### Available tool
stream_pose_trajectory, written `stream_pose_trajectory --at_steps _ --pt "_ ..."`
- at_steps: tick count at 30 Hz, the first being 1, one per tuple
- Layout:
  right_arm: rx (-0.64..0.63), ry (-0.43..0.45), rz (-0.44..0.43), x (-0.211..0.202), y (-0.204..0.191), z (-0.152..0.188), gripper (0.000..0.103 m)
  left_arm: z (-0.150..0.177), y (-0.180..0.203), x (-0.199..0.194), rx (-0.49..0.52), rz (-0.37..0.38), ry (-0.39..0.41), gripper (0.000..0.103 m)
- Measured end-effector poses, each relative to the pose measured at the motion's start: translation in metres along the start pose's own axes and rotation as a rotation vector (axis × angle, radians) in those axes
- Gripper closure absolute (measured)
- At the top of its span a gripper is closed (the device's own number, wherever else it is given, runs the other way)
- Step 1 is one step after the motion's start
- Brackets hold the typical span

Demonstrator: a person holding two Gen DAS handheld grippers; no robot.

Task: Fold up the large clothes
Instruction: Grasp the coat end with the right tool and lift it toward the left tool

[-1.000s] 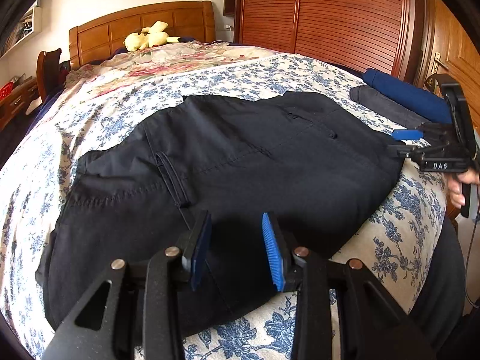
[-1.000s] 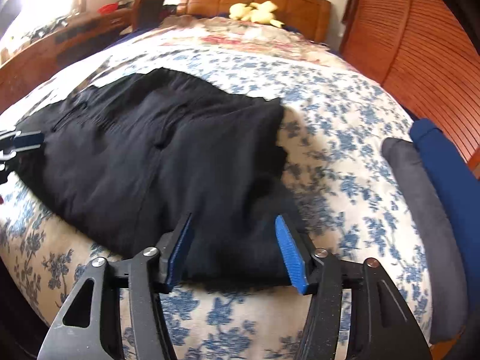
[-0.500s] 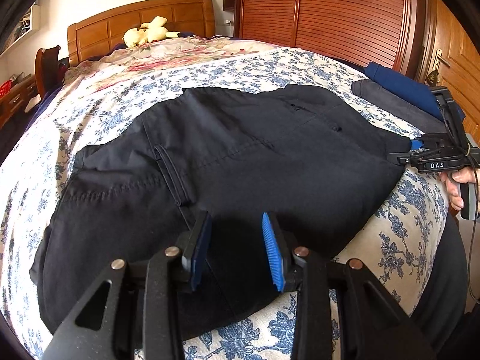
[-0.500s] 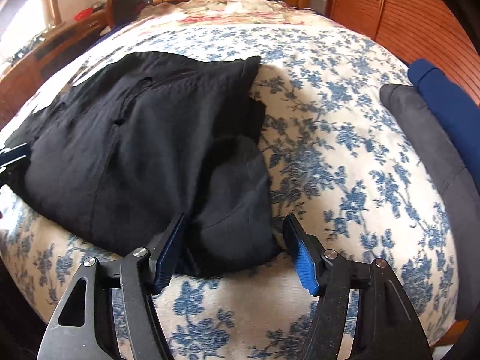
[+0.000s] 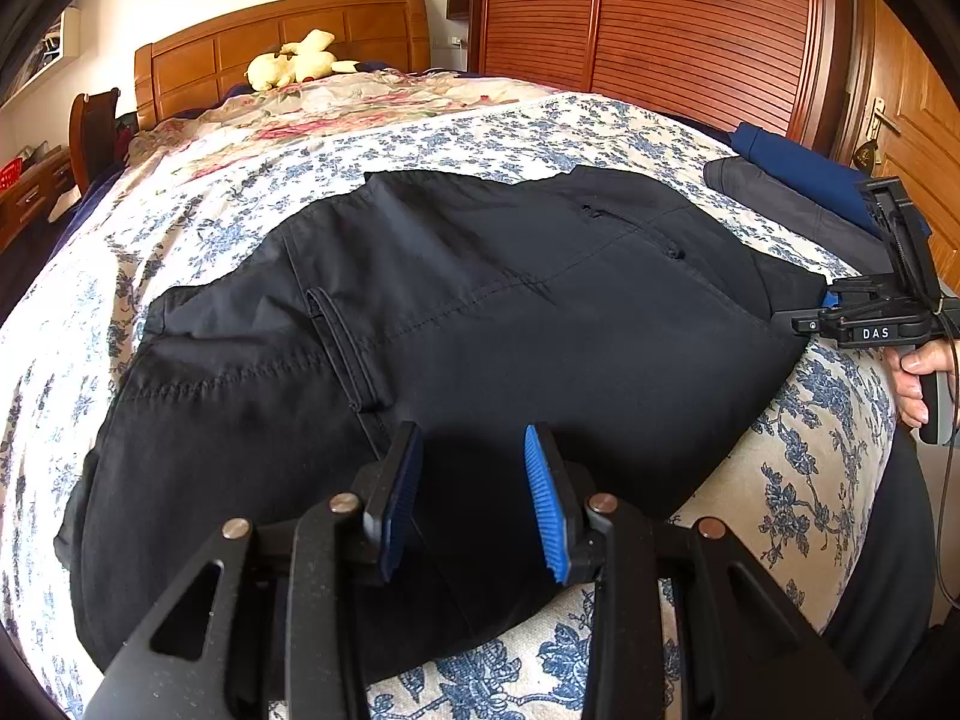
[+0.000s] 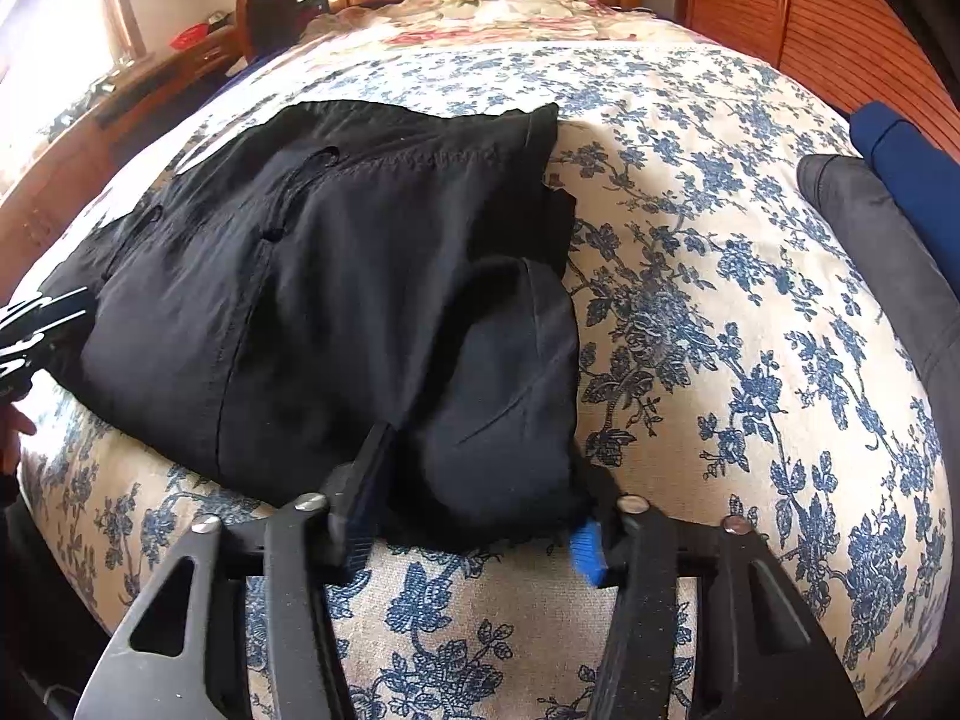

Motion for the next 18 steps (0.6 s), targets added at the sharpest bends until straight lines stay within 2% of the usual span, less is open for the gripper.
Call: stream_pose_trajectory --at_steps 3,5,8,13,18 --pt "0.001 0.018 -0.026 -0.008 -0.002 -0.004 0.084 0.0 0.0 0.0 -0.004 0.0 0.004 0.069" --pt "-0.017 0.054 -0.028 -0.02 -0.005 -0.012 0.089 0.001 -0.002 -0.003 -0.01 -0.003 0.01 0.069" --pt "-0.045 0.129 -0.035 -0.046 -0.018 -0.031 0.091 0.003 -0.007 -0.013 -0.022 -0.013 0.025 0.069" --pt "-0.126 0.261 -0.074 -0.093 -0.06 -0.078 0.092 0.005 -0.017 -0.042 -0.042 -0.034 0.071 0.069" --pt "-0.239 0.372 -0.161 -0.128 -0.137 -0.121 0.092 0.011 -0.036 -0.074 -0.073 -0.069 0.116 0.069"
Point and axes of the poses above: each gripper's, at about its wrist camera, not at the fingertips, and x roughly the way its jaws point, y to its right, z to its underside, the point moved 4 cm from there along x, roughly the way its jaws point, and after that the axes turned 9 degrees about z, right-handed, at the moved point
